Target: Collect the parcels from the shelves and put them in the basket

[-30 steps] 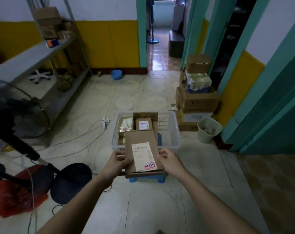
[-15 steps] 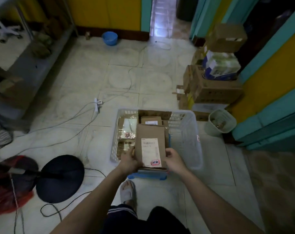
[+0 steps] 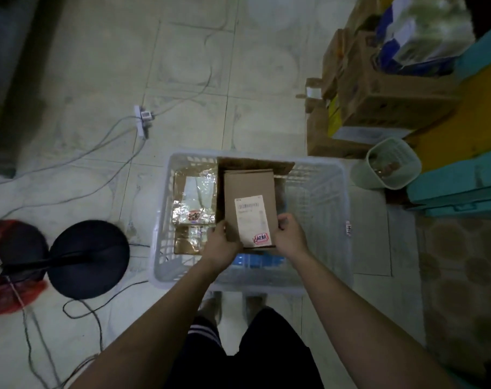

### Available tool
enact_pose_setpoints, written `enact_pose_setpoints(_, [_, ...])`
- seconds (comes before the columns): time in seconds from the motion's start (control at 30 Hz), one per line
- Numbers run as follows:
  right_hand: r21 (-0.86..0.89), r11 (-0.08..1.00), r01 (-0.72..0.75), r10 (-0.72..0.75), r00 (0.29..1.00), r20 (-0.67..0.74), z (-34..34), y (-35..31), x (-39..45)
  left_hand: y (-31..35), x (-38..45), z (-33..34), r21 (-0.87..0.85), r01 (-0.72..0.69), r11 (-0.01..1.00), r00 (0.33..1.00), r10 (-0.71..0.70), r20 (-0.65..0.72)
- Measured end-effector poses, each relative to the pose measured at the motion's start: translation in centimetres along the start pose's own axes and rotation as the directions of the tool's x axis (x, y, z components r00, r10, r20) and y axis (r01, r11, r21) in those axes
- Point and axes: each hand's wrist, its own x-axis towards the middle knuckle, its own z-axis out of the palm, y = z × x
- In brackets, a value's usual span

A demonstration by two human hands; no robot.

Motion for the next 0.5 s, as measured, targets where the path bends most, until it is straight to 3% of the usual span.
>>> enact_pose_setpoints(0.23, [0.093, 0.995, -0.034, 0.010, 0.969, 0.246, 0.3, 0.1, 0.9, -1.9, 3.6, 1.8, 0.064, 0.073, 0.995, 0.997, -0.073, -0.005])
enact_pose_setpoints(0.37, [0.026, 0.999, -0.021, 0.016, 0.985, 0.172, -1.5, -0.3, 0.8, 5.3, -0.9, 0.9, 0.177, 0.025, 0.984, 0.998, -0.013, -0.068])
enact_pose_setpoints(0.5, [-0.032, 0.999, -0.029, 0.032, 0.994, 0.106, -5.6, -1.7, -0.3, 11.5, -2.9, 0.1, 0.399, -0.106, 0.911, 0.994, 0.098, 0.041])
